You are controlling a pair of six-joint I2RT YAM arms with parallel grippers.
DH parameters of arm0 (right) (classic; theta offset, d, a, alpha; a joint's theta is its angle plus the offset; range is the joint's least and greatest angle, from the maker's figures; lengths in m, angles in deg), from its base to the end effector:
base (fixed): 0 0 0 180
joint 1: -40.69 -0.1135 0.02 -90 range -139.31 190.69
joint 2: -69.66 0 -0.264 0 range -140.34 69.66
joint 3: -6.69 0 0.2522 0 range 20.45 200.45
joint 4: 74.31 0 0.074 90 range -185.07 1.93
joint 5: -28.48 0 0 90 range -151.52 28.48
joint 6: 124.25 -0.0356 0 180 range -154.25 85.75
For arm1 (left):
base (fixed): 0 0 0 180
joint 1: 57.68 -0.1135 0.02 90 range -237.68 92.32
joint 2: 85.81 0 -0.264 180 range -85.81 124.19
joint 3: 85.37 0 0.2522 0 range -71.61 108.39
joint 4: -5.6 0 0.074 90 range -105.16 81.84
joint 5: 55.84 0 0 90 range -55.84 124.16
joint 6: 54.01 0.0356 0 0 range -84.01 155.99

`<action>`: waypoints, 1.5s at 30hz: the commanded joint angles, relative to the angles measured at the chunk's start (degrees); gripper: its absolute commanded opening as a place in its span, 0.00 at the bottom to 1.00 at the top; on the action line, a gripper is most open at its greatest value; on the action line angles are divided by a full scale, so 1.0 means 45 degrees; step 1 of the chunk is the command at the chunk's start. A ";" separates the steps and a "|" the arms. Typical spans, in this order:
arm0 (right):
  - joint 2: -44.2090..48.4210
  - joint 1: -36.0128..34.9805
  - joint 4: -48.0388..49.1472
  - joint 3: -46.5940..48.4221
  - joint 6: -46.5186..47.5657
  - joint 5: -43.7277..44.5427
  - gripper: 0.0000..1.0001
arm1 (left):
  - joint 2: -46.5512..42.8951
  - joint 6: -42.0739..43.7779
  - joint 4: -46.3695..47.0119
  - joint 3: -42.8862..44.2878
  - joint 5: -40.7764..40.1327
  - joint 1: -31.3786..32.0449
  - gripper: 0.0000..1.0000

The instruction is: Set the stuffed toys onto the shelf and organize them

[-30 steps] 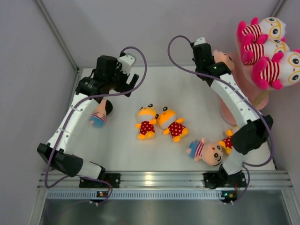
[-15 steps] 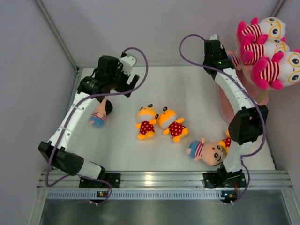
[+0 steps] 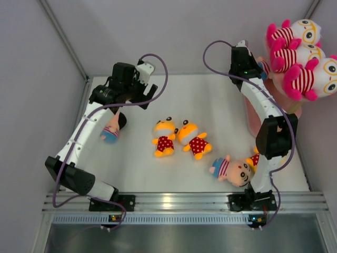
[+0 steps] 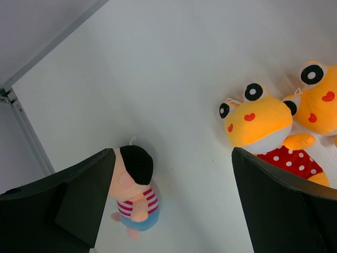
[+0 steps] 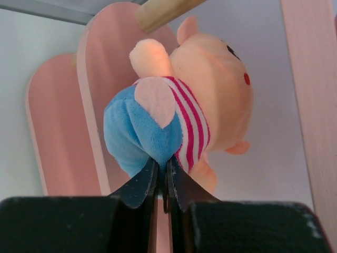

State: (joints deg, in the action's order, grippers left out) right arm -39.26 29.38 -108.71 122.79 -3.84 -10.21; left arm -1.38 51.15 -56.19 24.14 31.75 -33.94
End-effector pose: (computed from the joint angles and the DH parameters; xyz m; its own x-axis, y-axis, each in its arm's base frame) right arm 0.4383 0.0593 0.3507 -0.6693 -0.4565 -0.5862 0.2542 0.6006 -0.7580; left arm 0.2850 -0.1237 0.4177 -0.4310 0.4750 -0.7672 0.5015 0.8329 0.2339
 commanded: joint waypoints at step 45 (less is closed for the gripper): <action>0.7389 -1.2426 -0.8672 -1.0341 -1.9608 -0.3765 0.62 | -0.2451 0.0519 0.0439 -0.4284 -0.1593 -0.1898 0.98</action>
State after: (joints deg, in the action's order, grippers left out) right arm -6.48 -23.76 -142.61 75.54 -82.52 -25.94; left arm -9.17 53.49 -55.92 5.06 23.79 -41.96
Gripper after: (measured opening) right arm 0.624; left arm 0.982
